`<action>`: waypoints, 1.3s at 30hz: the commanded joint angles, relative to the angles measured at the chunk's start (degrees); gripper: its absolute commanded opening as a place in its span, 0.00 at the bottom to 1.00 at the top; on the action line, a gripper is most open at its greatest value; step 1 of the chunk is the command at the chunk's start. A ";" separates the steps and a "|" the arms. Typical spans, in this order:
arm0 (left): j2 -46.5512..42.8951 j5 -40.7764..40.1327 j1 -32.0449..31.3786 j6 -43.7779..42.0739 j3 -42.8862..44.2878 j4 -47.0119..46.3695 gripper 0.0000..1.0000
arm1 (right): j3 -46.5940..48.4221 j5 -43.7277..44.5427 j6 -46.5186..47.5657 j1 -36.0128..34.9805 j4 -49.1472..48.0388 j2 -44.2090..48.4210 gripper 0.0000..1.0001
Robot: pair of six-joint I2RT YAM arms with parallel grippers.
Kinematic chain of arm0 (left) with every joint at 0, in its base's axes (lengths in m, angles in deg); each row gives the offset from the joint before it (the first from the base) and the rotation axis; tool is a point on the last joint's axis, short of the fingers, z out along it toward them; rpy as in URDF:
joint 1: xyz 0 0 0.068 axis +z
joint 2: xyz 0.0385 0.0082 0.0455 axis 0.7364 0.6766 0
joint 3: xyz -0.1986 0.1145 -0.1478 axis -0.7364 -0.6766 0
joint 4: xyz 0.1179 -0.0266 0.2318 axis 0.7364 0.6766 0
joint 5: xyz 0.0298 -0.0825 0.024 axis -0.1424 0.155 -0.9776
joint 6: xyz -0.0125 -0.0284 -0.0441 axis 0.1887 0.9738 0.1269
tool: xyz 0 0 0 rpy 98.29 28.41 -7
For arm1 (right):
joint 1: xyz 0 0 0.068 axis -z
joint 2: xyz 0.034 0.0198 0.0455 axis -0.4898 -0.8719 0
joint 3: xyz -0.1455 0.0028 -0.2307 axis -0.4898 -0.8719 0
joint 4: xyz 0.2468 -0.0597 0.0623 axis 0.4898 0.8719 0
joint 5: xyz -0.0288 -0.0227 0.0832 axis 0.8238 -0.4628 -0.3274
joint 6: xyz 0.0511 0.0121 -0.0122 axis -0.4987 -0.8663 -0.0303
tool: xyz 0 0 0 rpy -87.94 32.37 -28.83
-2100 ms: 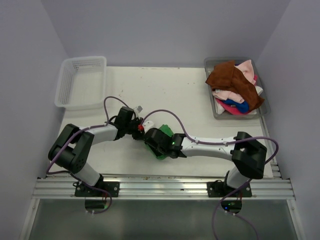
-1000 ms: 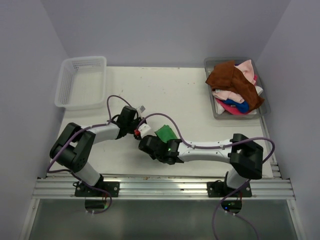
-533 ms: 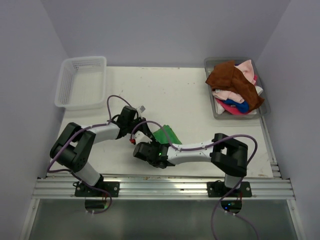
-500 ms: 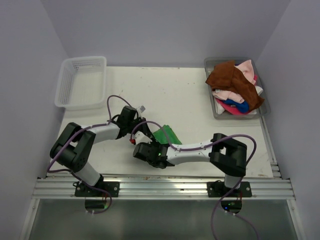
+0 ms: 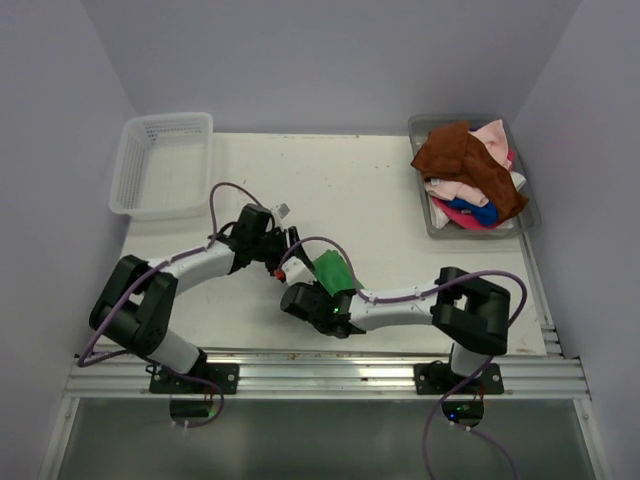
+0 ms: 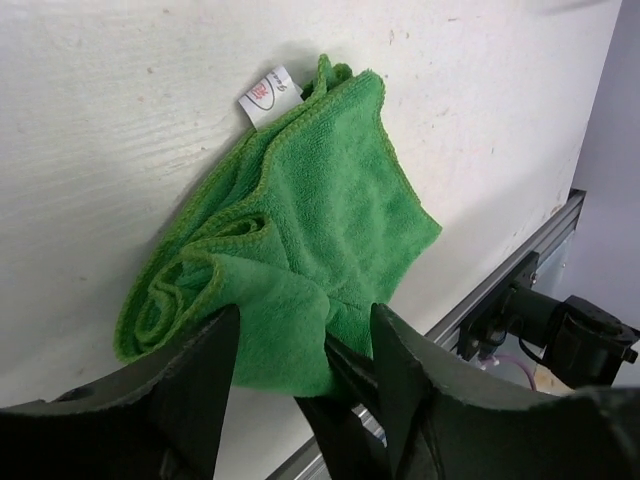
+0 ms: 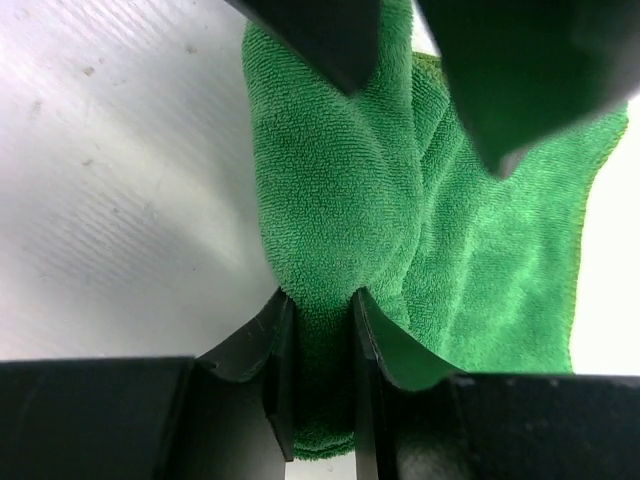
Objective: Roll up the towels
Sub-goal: Roll the towel
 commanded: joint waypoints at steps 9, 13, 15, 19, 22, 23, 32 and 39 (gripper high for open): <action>-10.48 -2.63 7.01 -3.26 -0.06 8.92 0.77 | -14.98 -28.63 -10.88 7.87 -20.07 7.49 0.03; -12.32 0.52 6.92 -1.07 -5.93 3.92 0.87 | -19.11 -40.12 -14.83 13.84 -27.36 9.07 0.03; -12.59 1.85 6.75 0.51 -7.70 0.86 0.89 | -20.52 -43.22 -16.50 15.78 -30.71 8.64 0.03; -11.98 2.82 5.43 2.19 -10.52 -3.38 0.93 | -22.27 -49.73 -19.49 18.42 -35.98 6.88 0.03; -10.23 2.55 4.64 2.89 -11.14 -5.05 0.93 | -23.77 -53.69 -21.95 20.01 -40.29 5.13 0.03; -9.78 2.38 4.37 2.98 -11.40 -5.05 0.93 | -24.38 -55.00 -23.18 20.27 -42.12 4.77 0.03; -3.98 0.89 3.58 2.98 -11.49 -9.80 0.82 | -28.69 -61.87 -33.03 24.40 -57.95 -2.43 0.03; -2.04 -0.70 3.40 4.21 -10.96 -9.54 0.56 | -29.40 -63.81 -35.85 24.93 -62.98 -4.99 0.10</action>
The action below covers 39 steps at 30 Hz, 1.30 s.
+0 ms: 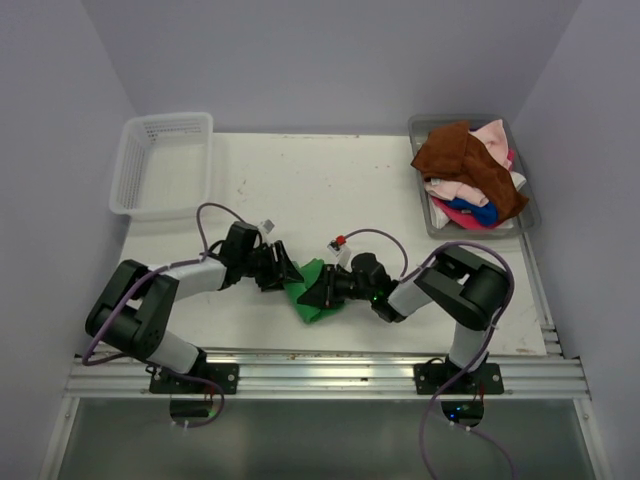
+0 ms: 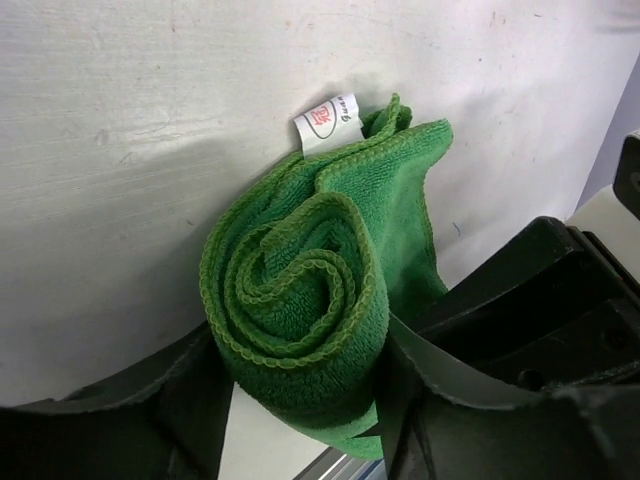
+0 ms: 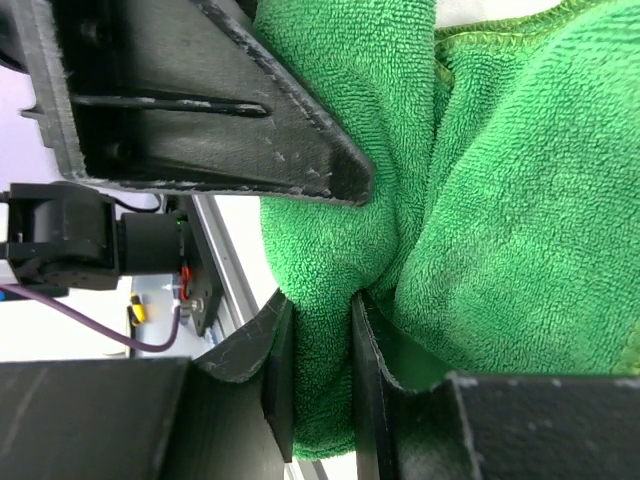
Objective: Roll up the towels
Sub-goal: Roll the towel
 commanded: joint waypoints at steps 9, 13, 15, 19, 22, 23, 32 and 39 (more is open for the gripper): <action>-2.48 -6.34 -0.73 -0.91 4.90 10.14 0.43 | 6.61 15.89 12.85 -4.23 42.39 16.93 0.54; -2.65 -7.22 -1.08 -1.26 6.31 13.31 0.43 | 15.42 31.35 19.01 -9.33 60.20 19.95 0.59; -2.65 -7.40 -1.17 -1.17 6.58 13.58 0.42 | 20.41 39.88 20.15 -12.67 67.05 19.52 0.59; -2.48 -7.48 -1.43 -0.91 6.49 14.02 0.41 | 28.07 53.34 22.87 -19.17 74.90 16.27 0.59; -2.48 -7.75 -1.52 -0.73 6.49 14.37 0.40 | 33.35 61.43 24.55 -24.01 78.77 11.79 0.59; -2.48 -7.92 -1.52 -0.73 6.58 14.46 0.40 | 34.41 62.92 25.08 -26.11 79.30 9.69 0.59; -2.57 -8.45 -1.52 -0.47 6.67 14.99 0.40 | 43.91 75.23 30.79 -34.38 83.17 -0.07 0.60; -2.74 -8.72 -1.52 -0.12 6.84 15.34 0.40 | 49.88 79.72 32.73 -36.50 85.98 -9.13 0.57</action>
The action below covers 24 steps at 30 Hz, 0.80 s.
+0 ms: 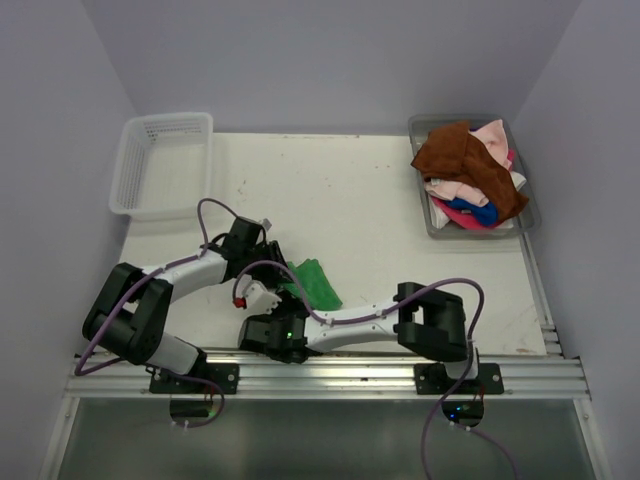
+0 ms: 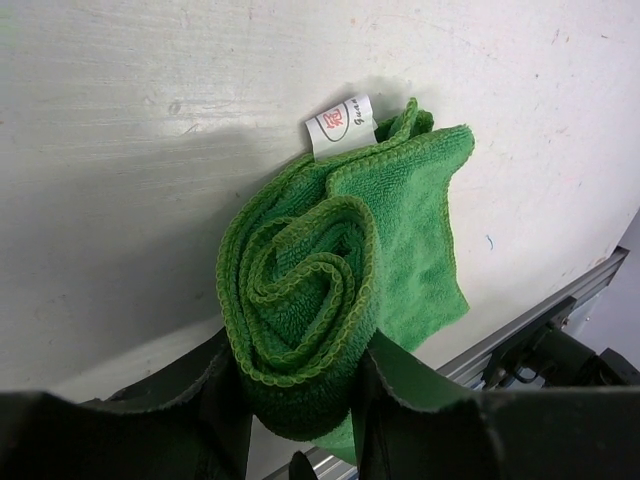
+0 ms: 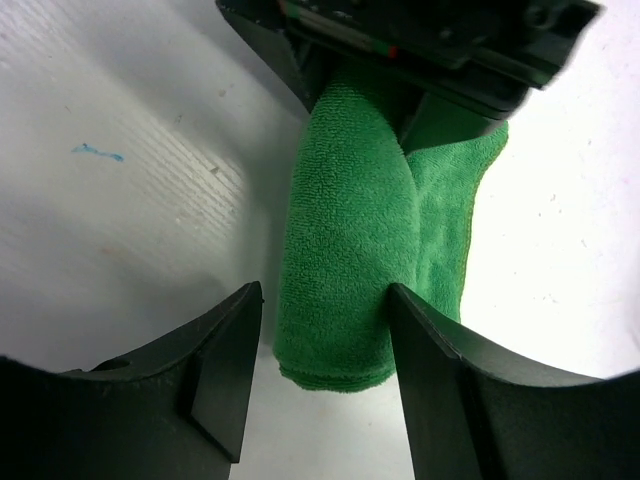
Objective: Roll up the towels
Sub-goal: Roll the towel
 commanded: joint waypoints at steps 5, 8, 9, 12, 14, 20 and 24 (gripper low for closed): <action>-1.83 -1.88 -0.38 -0.09 1.55 2.05 0.41 | 5.57 8.44 -0.32 -0.52 4.68 -7.55 0.53; -2.09 -1.96 -0.38 -0.09 1.64 2.31 0.42 | 6.54 9.06 -1.11 -0.52 5.22 -9.14 0.38; -2.18 -1.96 -0.38 -0.01 1.64 2.40 0.42 | 6.45 9.23 -1.64 -0.52 5.22 -9.23 0.26; -2.70 -2.14 -0.38 -0.01 1.99 2.93 0.45 | 5.23 8.45 -3.39 -0.17 4.87 -8.01 0.12; -3.32 -2.31 -0.38 0.00 2.43 3.37 0.50 | 3.21 5.20 -3.84 0.96 2.94 -5.91 0.10; -5.25 -3.98 -0.30 -0.88 5.07 6.27 0.73 | -11.19 -11.54 -5.77 7.03 -11.20 7.18 0.09; -6.40 -4.16 -0.21 -0.97 6.21 6.71 0.83 | -22.17 -23.51 -7.96 11.60 -22.70 14.57 0.09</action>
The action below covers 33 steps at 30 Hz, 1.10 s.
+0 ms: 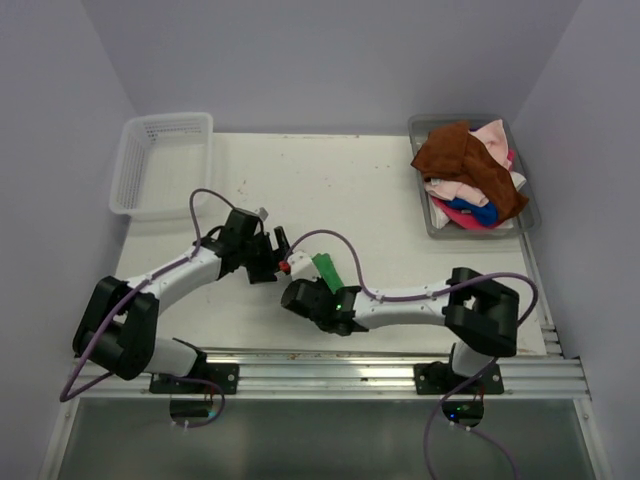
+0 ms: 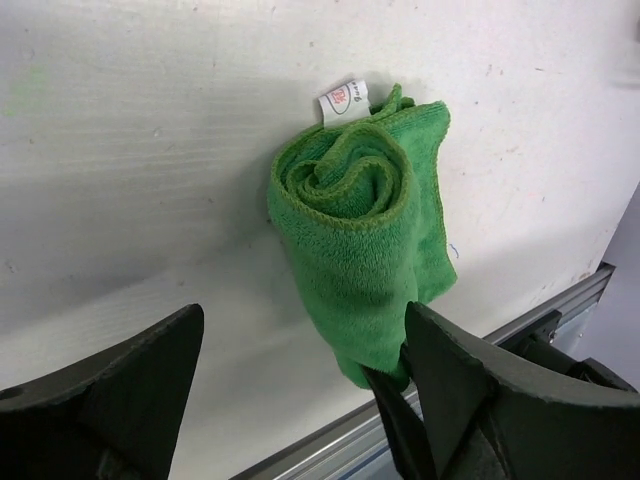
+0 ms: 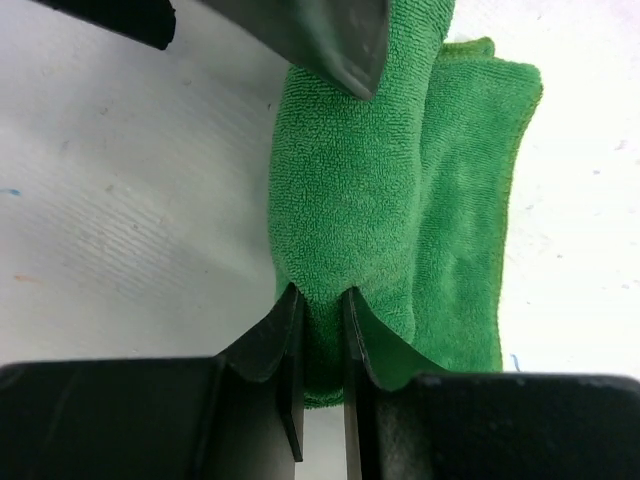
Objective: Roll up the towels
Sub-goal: Roll the towel
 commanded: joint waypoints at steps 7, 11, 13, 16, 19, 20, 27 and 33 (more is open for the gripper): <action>-2.27 1.84 -0.29 0.10 0.02 -2.37 0.89 | -15.18 -28.77 -9.85 9.36 -21.40 8.88 0.09; -1.83 4.21 -0.29 0.81 -2.27 -6.15 0.88 | -19.74 -36.33 -13.37 12.00 -29.91 9.06 0.09; -1.04 5.09 -0.29 0.81 -2.97 -7.56 0.88 | -21.33 -40.36 -15.48 13.58 -33.18 8.89 0.09; 0.36 5.80 -0.29 0.81 -3.68 -8.88 0.87 | -23.27 -43.46 -17.41 15.07 -37.32 8.36 0.09; 1.16 6.06 -0.38 0.90 -4.21 -9.94 0.83 | -24.68 -46.45 -18.56 16.39 -40.39 7.92 0.09; 1.25 5.98 -0.38 0.90 -4.38 -10.12 0.82 | -25.12 -47.93 -18.82 16.66 -41.62 7.92 0.10; 2.57 5.89 -0.38 1.25 -5.09 -11.43 0.62 | -25.30 -51.72 -19.97 18.42 -43.65 6.07 0.10; 2.31 6.06 -0.38 1.51 -3.95 -8.90 0.41 | -22.40 -49.89 -17.25 18.42 -36.20 8.00 0.26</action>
